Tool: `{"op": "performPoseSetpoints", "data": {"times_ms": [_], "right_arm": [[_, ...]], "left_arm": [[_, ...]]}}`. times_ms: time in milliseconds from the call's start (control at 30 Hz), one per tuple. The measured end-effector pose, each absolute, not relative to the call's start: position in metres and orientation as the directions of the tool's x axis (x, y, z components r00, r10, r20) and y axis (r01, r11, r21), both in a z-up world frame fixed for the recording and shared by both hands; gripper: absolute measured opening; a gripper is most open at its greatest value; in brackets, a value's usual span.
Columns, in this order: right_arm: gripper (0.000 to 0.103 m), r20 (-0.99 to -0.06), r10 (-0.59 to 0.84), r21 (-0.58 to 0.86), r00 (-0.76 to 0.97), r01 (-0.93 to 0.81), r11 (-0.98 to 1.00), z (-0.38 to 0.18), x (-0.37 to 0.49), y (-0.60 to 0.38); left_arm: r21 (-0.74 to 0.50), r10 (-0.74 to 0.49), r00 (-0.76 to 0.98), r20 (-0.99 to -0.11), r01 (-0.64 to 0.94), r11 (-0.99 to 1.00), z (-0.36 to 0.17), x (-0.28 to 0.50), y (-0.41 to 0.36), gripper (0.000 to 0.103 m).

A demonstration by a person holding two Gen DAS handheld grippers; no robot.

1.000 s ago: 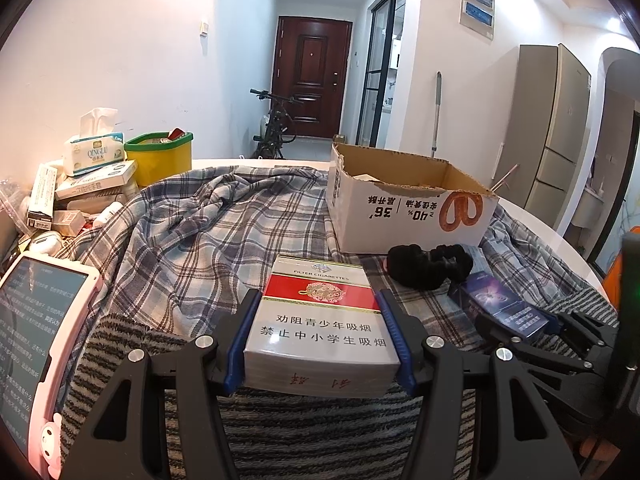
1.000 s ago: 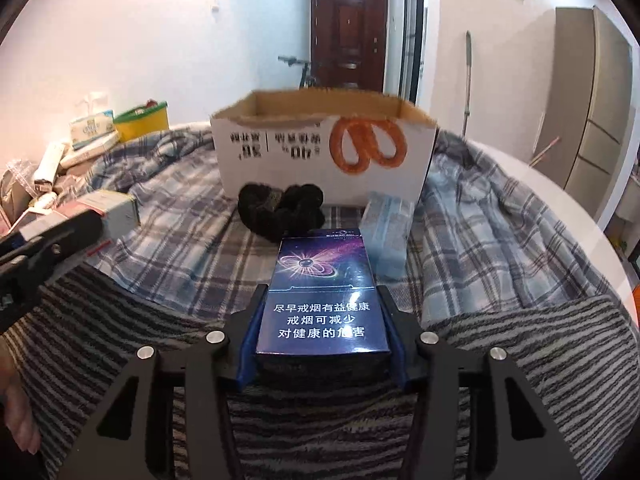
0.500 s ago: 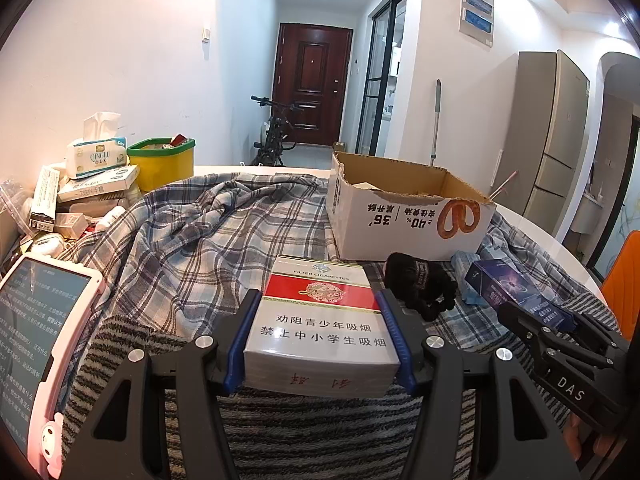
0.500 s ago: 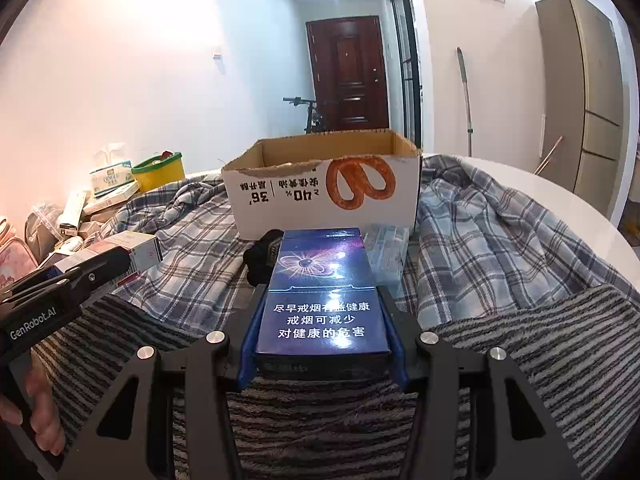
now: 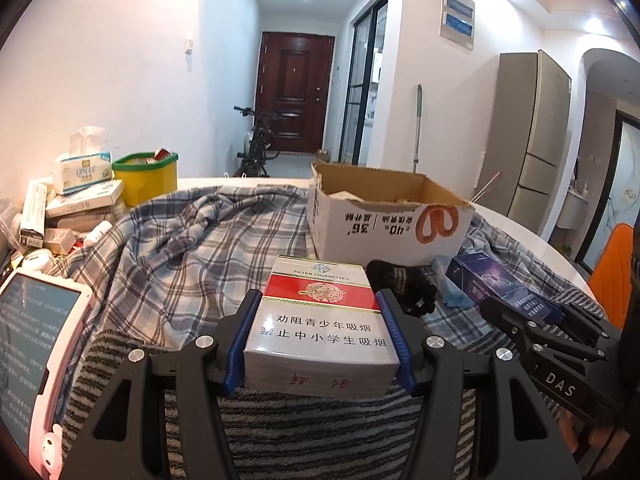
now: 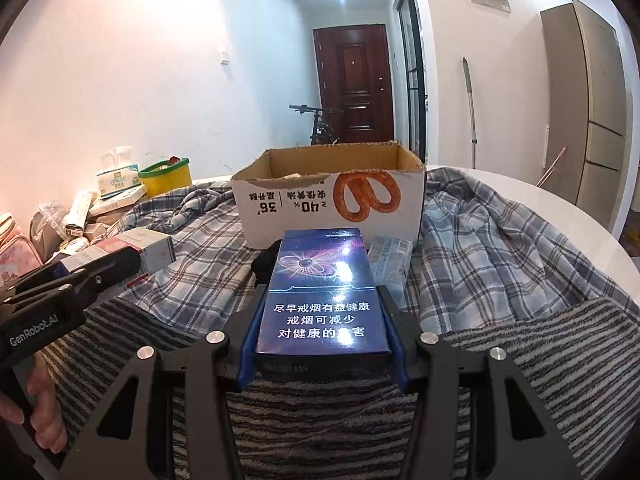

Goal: Organize objects
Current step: 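Lift both packs and carry them up over the cardboard box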

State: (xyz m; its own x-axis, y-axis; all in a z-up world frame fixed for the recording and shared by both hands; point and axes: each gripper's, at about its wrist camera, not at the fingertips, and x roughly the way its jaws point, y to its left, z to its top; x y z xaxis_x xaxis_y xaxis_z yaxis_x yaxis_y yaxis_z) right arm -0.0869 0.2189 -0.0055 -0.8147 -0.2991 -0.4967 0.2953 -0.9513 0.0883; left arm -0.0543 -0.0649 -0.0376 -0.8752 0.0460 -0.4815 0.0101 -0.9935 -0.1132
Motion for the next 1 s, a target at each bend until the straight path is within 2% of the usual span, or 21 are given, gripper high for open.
{"op": "performPoseSetpoints", "data": {"times_ms": [200,467,633,800,900,1000], "right_arm": [[0.050,-0.487,-0.238,0.049,-0.840,0.246,-0.968,0.006,-0.091,0.230],[0.050,-0.381,-0.169,-0.064,-0.909,0.208,-0.976,0.044,-0.085,0.240],[0.050,-0.324,-0.170,-0.101,-0.931,0.213,-0.972,0.069,-0.080,0.249],[0.050,-0.297,-0.241,-0.119,-0.924,0.287,-0.951,0.100,-0.079,0.252],[0.050,-0.250,-0.253,-0.139,-0.935,0.293,-0.946,0.121,-0.081,0.253],[0.050,-0.195,-0.237,-0.157,-0.952,0.269,-0.950,0.139,-0.083,0.253]], "left_arm": [[-0.127,0.039,-0.896,-0.442,0.020,-0.992,-0.026,-0.047,-0.070,0.060],[-0.095,0.087,-0.910,-0.406,-0.053,-0.994,-0.002,-0.040,-0.056,0.060],[-0.047,0.128,-0.920,-0.370,-0.119,-0.992,0.021,-0.035,-0.042,0.060],[-0.049,0.143,-0.940,-0.309,-0.135,-0.990,0.047,-0.031,-0.032,0.060],[-0.047,0.173,-0.943,-0.284,-0.167,-0.985,0.066,-0.033,-0.022,0.060],[-0.070,0.174,-0.960,-0.218,-0.162,-0.984,0.092,-0.034,-0.019,0.060]]}}
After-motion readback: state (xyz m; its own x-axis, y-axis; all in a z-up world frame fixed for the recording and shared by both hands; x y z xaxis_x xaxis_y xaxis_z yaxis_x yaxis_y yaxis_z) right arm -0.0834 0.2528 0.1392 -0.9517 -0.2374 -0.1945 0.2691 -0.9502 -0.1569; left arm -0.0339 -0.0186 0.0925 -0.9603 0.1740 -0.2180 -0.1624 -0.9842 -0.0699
